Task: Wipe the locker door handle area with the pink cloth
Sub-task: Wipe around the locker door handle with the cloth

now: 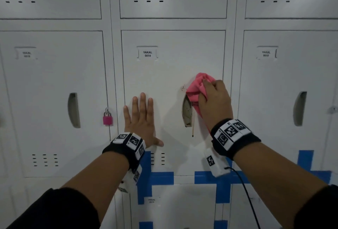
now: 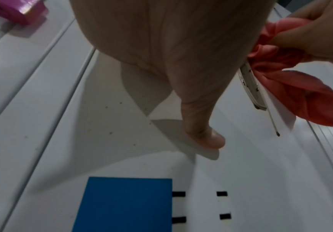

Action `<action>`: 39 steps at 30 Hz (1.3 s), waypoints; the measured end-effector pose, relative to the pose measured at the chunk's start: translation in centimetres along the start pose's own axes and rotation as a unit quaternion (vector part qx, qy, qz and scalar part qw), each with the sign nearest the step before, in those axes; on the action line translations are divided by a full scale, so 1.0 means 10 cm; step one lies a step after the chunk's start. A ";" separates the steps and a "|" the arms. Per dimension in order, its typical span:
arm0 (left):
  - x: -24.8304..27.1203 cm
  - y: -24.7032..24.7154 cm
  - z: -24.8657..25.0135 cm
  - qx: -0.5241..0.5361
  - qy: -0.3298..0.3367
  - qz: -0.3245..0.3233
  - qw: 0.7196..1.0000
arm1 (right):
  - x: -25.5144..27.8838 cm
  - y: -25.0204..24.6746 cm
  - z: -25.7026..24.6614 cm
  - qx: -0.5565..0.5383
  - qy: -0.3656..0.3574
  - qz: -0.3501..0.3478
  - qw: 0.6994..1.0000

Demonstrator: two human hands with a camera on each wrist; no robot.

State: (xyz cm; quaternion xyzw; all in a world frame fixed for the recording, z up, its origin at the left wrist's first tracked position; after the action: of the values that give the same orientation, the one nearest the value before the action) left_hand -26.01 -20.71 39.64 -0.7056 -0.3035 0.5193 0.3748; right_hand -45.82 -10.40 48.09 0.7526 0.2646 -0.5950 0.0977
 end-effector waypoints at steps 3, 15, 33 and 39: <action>0.00 0.00 0.01 0.008 0.001 -0.003 1.000 | 0.11 0.05 0.03 0.019 -0.006 -0.015 1.000; 0.04 -0.03 0.01 0.014 0.001 -0.015 1.000 | 0.52 0.04 0.22 -0.157 0.158 -0.082 0.971; 0.02 -0.03 0.03 0.015 0.006 -0.001 1.000 | 0.55 0.05 0.09 -0.166 0.088 -0.062 0.980; 0.02 -0.02 0.03 0.008 0.004 -0.009 1.000 | 0.84 0.16 0.23 -0.253 0.151 -0.100 0.950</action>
State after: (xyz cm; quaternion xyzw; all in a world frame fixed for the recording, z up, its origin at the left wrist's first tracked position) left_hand -26.29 -20.35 39.69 -0.7016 -0.3046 0.5156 0.3861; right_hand -45.65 -10.48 39.23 0.7539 0.4923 -0.3947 0.1834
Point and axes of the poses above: each hand's wrist, its own x-axis away from the middle knuckle, its own y-axis out of the palm, z = x × y, the point moved 8 cm from there along -x, towards the middle knuckle, and after that the axes turned 13 degrees about -x, right-handed, at the moved point
